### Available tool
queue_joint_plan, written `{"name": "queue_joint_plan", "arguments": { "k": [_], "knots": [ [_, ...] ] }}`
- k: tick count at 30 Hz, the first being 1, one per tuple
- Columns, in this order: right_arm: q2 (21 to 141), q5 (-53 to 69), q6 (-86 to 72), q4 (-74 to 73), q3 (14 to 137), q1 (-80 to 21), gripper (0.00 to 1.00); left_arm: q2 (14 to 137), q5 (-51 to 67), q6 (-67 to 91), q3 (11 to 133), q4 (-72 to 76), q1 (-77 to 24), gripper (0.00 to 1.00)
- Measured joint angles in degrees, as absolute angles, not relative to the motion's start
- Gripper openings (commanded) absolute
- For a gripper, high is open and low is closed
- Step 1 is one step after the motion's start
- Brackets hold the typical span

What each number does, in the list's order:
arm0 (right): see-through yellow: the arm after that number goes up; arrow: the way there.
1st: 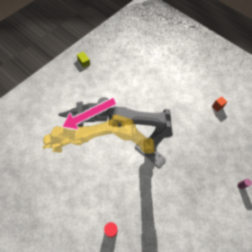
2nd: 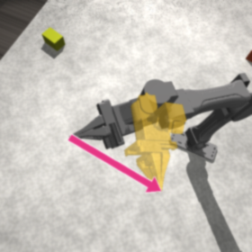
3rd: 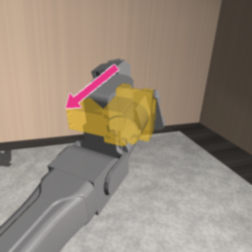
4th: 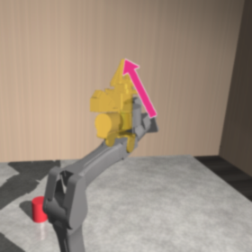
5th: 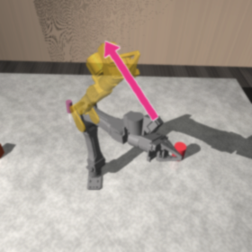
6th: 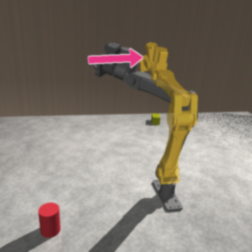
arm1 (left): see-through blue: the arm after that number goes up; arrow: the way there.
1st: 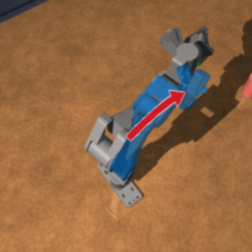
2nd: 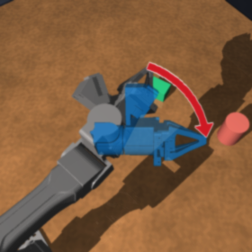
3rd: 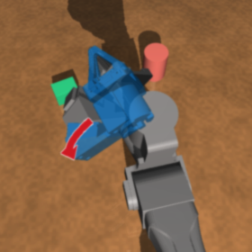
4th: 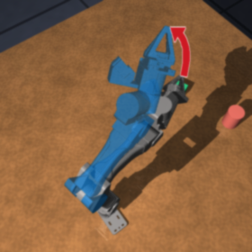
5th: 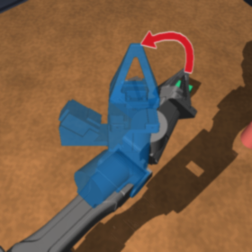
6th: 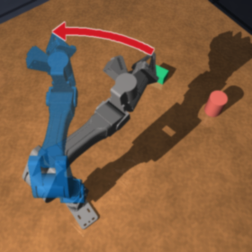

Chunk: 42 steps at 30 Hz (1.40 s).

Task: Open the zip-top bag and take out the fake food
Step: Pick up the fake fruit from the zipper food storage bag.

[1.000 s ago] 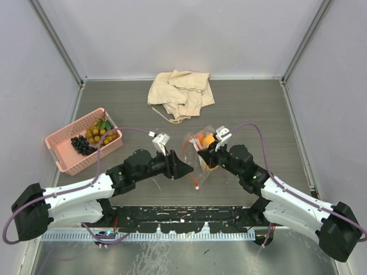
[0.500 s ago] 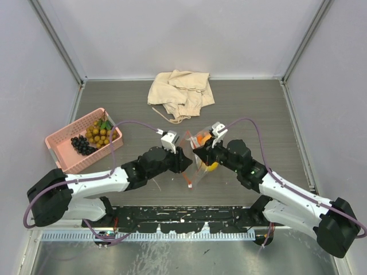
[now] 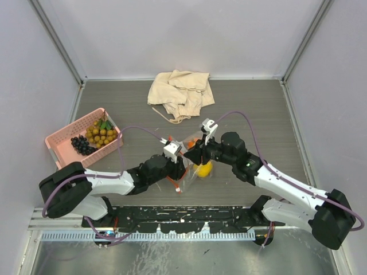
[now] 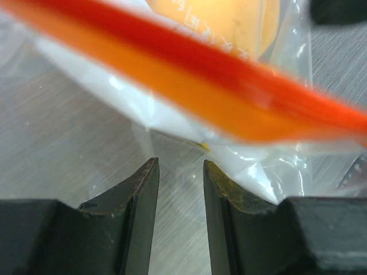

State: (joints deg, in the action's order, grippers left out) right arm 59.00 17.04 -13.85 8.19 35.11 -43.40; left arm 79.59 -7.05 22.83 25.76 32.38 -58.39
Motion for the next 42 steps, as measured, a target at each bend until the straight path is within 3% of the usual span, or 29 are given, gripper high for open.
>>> {"name": "queue_joint_plan", "arguments": {
  "k": [5,13,19,29,33,36,42],
  "knots": [
    [52.07,16.58,-14.39,6.20,33.63,-43.40,0.47,79.35,-6.55,22.96,22.72,34.37,-58.39,0.44],
    [39.94,5.58,-19.97,3.75,28.08,-43.38,0.43,78.15,-5.58,24.23,20.16,37.95,-58.39,0.49],
    [39.55,-4.80,-26.44,0.73,22.00,-43.11,0.41,76.71,-5.50,26.33,18.57,39.94,-57.87,0.53],
    [40.93,-8.51,-33.95,8.19,20.60,-37.87,0.42,75.35,-5.10,30.65,16.49,43.16,-55.83,0.63],
    [48.31,-3.90,-38.79,14.96,20.58,-29.69,0.34,74.96,-5.13,31.29,15.66,44.25,-55.24,0.68],
    [55.13,0.38,-41.15,18.96,20.58,-26.06,0.23,74.96,-5.10,31.90,15.40,44.42,-54.81,0.72],
    [65.41,9.50,-43.00,22.09,21.41,-24.91,0.14,74.94,-4.67,32.62,15.33,45.10,-53.36,0.83]
  ]
}}
